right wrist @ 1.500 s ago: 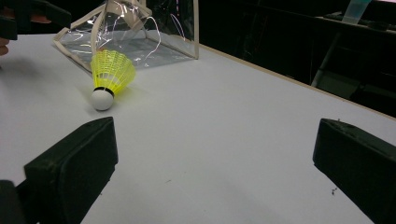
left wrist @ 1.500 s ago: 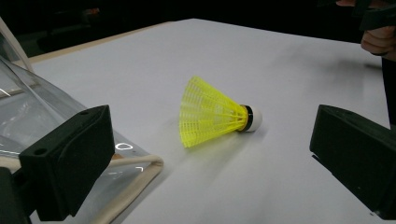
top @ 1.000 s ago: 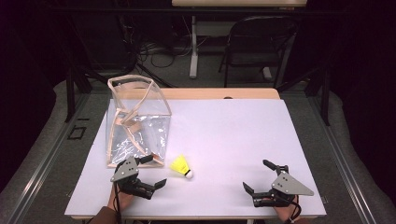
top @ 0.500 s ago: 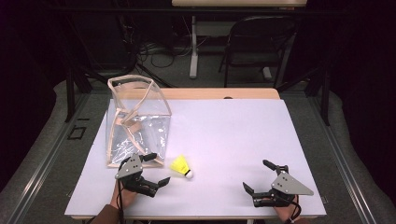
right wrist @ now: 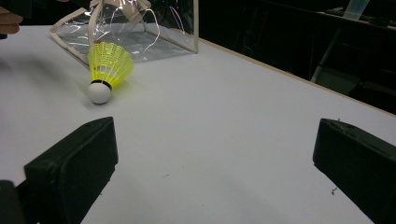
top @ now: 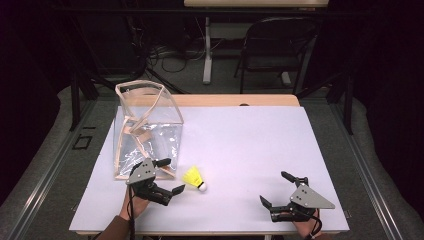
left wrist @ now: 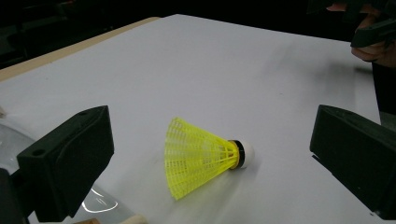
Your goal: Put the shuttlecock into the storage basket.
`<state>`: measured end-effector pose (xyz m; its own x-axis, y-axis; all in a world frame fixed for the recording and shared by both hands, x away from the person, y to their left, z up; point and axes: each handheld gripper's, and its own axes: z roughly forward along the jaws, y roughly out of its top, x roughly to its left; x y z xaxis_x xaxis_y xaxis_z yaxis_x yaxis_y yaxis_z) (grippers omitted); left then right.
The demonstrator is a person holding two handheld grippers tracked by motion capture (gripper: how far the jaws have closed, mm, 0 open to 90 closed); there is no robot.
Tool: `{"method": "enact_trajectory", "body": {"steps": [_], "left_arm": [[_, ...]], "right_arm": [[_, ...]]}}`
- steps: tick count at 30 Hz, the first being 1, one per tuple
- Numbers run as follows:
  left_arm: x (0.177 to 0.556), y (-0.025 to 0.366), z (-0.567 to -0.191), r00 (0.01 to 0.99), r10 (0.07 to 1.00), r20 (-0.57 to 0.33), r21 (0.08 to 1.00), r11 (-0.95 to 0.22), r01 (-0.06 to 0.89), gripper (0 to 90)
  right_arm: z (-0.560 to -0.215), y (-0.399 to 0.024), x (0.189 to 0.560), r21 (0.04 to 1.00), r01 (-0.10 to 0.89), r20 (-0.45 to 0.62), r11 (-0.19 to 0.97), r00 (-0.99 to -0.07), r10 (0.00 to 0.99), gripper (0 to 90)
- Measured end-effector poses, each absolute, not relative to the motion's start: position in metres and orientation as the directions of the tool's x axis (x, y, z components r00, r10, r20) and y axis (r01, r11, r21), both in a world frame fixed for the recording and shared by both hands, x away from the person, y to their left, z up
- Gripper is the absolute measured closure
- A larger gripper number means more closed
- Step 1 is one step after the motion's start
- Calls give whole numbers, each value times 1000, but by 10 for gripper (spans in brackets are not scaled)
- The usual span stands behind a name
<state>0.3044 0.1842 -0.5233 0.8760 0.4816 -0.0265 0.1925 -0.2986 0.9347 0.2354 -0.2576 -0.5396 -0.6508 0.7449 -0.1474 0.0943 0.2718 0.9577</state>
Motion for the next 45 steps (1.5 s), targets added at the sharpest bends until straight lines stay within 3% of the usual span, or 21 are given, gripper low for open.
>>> {"method": "enact_trajectory", "body": {"steps": [20, 45], "left_arm": [[318, 171, -502, 887, 461, -23, 923, -331, 196, 0], [346, 151, -502, 863, 502, -59, 815, -475, 332, 5]], "right_arm": [[-540, -257, 236, 953, 102, -151, 284, -651, 744, 0], [-540, -257, 236, 952, 107, -153, 287, -648, 746, 0]]}}
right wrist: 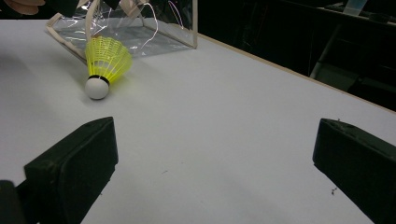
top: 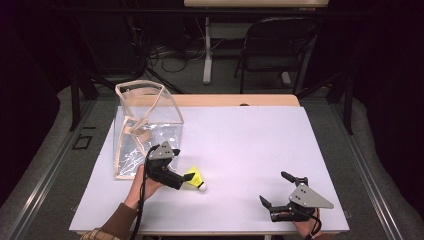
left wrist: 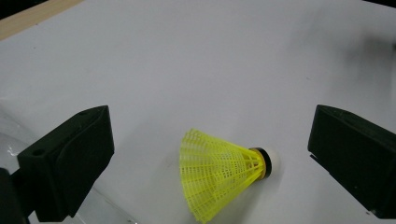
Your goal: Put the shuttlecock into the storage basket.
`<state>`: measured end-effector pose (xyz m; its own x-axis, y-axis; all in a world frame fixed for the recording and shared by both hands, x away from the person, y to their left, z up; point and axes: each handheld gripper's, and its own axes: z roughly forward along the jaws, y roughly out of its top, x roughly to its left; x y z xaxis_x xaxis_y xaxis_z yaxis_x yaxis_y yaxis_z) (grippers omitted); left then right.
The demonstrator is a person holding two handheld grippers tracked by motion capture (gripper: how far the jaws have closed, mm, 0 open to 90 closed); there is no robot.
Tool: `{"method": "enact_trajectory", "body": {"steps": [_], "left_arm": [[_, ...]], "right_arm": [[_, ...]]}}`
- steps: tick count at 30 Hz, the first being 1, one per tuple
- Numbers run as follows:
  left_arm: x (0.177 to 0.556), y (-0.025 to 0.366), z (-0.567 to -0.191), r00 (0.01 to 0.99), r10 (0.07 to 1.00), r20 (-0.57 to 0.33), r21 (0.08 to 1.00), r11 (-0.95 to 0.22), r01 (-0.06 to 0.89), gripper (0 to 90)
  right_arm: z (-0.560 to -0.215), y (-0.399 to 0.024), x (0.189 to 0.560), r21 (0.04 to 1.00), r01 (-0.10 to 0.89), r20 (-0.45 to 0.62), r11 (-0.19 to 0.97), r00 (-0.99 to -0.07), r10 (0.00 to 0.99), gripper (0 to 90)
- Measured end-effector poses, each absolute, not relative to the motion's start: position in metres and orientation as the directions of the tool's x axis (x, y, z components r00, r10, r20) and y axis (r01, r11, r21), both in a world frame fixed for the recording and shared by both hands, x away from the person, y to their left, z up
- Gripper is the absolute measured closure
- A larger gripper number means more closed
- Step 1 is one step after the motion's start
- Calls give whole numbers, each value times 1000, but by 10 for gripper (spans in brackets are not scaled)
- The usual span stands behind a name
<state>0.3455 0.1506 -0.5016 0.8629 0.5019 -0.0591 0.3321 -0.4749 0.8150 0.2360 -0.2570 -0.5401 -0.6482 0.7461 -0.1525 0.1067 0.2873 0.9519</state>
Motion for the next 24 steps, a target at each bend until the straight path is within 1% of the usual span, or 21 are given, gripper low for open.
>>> {"method": "enact_trajectory", "body": {"steps": [3, 10, 14, 16, 24], "left_arm": [[347, 149, -504, 864, 499, -67, 804, -486, 343, 11], [348, 144, -510, 868, 494, -51, 778, -525, 344, 39], [350, 143, -515, 873, 485, -53, 764, -544, 348, 95], [350, 143, -516, 874, 484, -47, 756, -555, 348, 142], [351, 140, -522, 882, 467, -60, 722, -590, 361, 228]], "right_arm": [[-540, -257, 236, 952, 108, -152, 287, -648, 746, 0], [-540, -257, 236, 952, 108, -151, 286, -648, 747, 0], [-540, -257, 236, 952, 110, -151, 287, -647, 748, 0], [-540, -257, 236, 952, 110, -150, 287, -646, 748, 0], [-540, -258, 236, 951, 111, -153, 290, -645, 749, 0]]}}
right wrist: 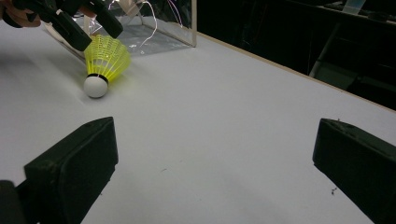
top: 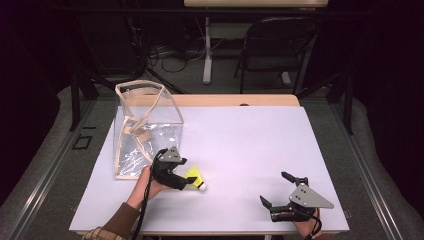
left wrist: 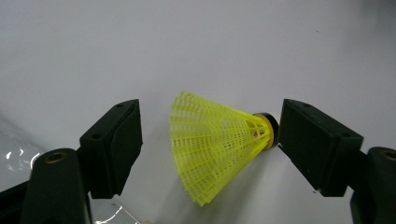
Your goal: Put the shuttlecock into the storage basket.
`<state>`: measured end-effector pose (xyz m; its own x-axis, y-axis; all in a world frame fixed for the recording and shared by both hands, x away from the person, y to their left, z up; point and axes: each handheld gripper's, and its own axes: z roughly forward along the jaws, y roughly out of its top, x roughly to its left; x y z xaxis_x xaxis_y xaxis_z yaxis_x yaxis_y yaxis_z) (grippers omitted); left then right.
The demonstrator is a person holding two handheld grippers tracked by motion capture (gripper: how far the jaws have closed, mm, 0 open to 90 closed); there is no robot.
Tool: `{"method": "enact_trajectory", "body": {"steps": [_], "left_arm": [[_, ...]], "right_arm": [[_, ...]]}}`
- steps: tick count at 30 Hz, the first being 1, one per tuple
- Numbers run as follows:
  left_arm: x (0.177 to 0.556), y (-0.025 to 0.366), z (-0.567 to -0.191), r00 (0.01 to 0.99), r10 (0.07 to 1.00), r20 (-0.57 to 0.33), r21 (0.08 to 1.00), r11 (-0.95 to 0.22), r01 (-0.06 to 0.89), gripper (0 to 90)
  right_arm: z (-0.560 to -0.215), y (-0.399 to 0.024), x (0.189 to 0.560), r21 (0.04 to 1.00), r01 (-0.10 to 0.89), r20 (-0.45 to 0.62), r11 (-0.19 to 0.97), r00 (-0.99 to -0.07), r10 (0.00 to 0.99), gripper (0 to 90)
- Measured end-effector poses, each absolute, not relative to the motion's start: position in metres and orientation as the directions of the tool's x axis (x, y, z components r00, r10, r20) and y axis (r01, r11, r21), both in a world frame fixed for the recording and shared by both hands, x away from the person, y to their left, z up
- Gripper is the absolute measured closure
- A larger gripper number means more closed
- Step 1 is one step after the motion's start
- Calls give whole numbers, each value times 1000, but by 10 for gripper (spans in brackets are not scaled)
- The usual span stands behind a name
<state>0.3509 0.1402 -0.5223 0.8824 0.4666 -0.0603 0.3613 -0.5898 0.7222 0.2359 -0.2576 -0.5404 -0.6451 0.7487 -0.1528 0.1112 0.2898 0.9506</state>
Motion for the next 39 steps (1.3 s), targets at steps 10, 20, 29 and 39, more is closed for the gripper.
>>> {"method": "enact_trajectory", "body": {"steps": [10, 20, 29, 39], "left_arm": [[351, 140, -525, 895, 435, -96, 702, -608, 371, 351], [351, 140, -527, 902, 417, -111, 702, -610, 368, 490], [351, 142, -526, 909, 399, -123, 710, -604, 361, 608], [350, 143, -525, 922, 364, -130, 721, -604, 340, 711]], "right_arm": [[-540, -258, 236, 949, 112, -156, 294, -645, 748, 0], [-541, -258, 236, 949, 114, -154, 294, -645, 749, 0], [-541, -257, 236, 948, 115, -156, 297, -645, 748, 0], [-541, -257, 236, 947, 119, -155, 298, -645, 749, 0]]}}
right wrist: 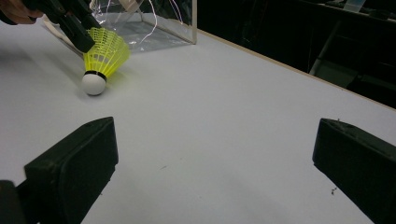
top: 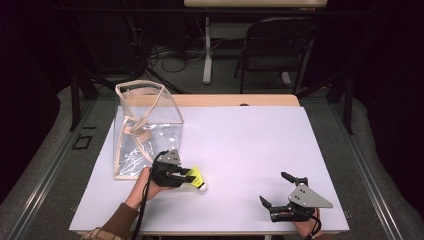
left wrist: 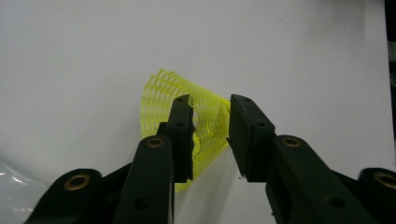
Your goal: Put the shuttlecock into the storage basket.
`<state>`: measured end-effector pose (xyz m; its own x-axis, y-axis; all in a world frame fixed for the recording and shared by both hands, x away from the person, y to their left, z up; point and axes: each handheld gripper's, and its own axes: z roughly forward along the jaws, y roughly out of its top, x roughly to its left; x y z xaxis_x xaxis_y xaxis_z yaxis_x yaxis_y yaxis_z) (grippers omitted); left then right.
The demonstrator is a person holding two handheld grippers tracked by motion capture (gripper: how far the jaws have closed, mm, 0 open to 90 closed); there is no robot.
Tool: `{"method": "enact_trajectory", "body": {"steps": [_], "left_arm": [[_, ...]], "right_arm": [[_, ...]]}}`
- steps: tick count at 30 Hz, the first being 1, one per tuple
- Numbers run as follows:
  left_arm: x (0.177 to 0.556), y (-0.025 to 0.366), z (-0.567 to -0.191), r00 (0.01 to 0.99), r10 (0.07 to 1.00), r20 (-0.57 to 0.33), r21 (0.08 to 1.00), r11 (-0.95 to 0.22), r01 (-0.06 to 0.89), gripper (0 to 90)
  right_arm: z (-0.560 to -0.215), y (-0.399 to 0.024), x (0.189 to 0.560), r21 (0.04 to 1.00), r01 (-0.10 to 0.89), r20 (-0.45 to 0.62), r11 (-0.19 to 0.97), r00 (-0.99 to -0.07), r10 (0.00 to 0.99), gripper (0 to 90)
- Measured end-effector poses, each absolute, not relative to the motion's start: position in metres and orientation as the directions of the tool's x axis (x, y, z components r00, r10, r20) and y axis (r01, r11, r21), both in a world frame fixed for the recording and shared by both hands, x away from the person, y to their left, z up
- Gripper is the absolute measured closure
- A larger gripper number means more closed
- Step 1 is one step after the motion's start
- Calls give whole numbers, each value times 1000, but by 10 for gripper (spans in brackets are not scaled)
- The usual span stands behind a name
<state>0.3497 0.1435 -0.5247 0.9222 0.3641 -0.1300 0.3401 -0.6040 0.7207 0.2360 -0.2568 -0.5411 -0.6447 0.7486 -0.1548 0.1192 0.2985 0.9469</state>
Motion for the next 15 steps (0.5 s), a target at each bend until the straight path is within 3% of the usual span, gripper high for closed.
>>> {"method": "enact_trajectory", "body": {"steps": [15], "left_arm": [[343, 140, -519, 949, 293, -116, 715, -638, 284, 821]], "right_arm": [[-541, -256, 236, 945, 120, -158, 304, -646, 746, 0]]}}
